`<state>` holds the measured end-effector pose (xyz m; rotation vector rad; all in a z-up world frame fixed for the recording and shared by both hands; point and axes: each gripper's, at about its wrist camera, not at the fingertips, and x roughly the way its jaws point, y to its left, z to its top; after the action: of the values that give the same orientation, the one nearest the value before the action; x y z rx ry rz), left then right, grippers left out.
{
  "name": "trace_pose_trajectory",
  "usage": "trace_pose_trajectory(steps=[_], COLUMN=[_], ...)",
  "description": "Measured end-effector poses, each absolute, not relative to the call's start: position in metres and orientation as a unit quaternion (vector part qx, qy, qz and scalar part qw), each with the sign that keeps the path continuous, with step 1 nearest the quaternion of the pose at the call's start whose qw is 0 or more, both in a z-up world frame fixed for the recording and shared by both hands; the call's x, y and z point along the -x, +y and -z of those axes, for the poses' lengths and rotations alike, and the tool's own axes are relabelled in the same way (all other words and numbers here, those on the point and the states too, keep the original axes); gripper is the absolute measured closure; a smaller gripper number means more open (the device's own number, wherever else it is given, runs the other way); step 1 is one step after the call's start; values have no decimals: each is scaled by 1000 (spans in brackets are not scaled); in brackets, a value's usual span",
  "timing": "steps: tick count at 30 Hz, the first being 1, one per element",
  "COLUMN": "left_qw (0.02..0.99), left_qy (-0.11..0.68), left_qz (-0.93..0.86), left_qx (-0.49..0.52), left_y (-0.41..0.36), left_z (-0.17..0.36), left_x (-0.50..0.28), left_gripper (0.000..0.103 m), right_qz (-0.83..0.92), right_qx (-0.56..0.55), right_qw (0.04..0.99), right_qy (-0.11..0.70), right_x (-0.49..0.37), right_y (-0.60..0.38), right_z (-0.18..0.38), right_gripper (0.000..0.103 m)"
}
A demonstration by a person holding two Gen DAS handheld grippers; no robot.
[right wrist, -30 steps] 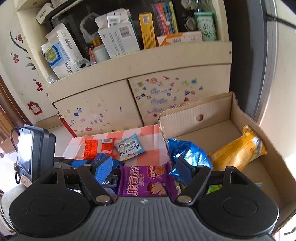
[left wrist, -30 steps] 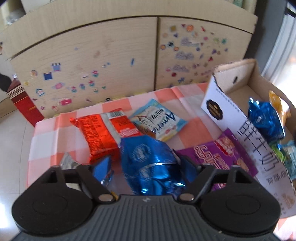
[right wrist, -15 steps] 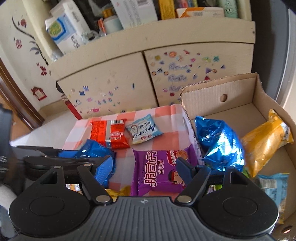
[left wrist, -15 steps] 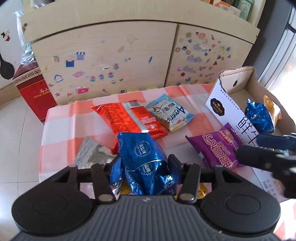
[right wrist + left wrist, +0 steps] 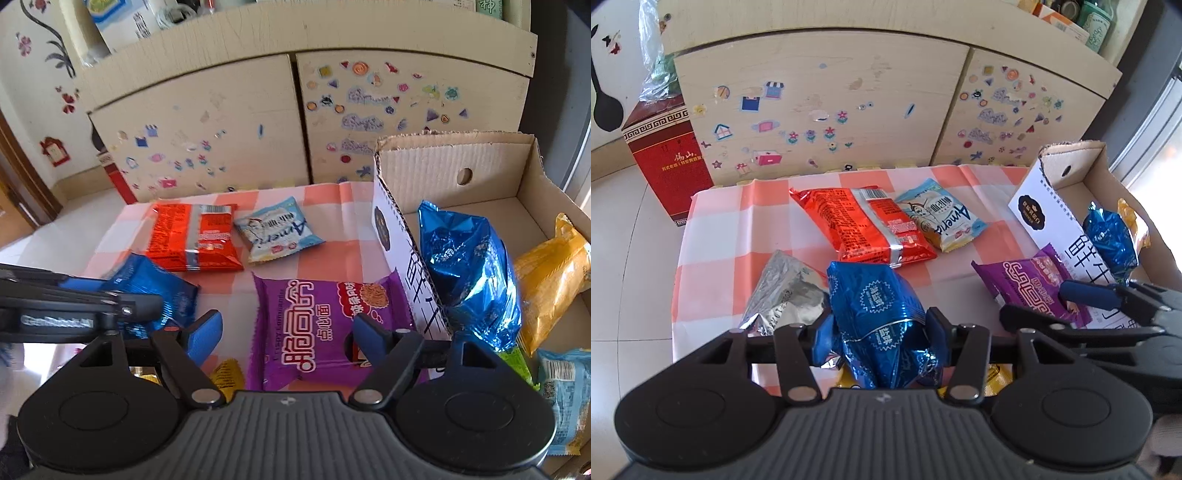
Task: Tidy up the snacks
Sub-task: 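Move right tool to purple packet while left tool reaches another blue foil packet, then close right tool on purple packet while left tool grasps blue foil packet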
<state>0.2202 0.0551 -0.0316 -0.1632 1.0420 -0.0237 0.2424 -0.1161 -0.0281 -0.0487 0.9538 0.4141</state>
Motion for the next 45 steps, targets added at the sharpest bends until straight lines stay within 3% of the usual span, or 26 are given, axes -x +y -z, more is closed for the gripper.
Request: trace_pose_trajectory(steps=[10, 18, 24, 28, 36, 38, 41, 45], left_qw=[862, 858, 857, 856, 856, 860, 865, 868], left_qy=[499, 503, 505, 506, 510, 505, 499, 494], left_qz=[8, 2, 5, 10, 28, 31, 33, 43], left_qx=[90, 106, 108, 108, 78, 63, 30, 19], left_y=[60, 67, 67, 65, 51, 46, 37, 34], left_z=[30, 29, 30, 32, 42, 43, 45, 45], left_x=[-221, -221, -221, -222, -226, -225, -224, -223], left_gripper=[52, 51, 51, 50, 38, 37, 39, 48], right_qz=[-215, -299, -266, -256, -235, -234, -233, -233], right_qx=[25, -19, 89, 87, 106, 108, 117, 130], right_qw=[857, 815, 848, 846, 848, 847, 846, 846], right_qy=[467, 497, 450, 460, 464, 465, 466, 462], right_x=[-235, -232, -241, -248, -251, -251, -250, -246], right_y=[-104, -100, -98, -102, -101, -100, -99, -98], right_z=[32, 16, 18, 30, 45, 47, 47, 46], right_gripper=[9, 9, 9, 9, 9, 10, 24, 29])
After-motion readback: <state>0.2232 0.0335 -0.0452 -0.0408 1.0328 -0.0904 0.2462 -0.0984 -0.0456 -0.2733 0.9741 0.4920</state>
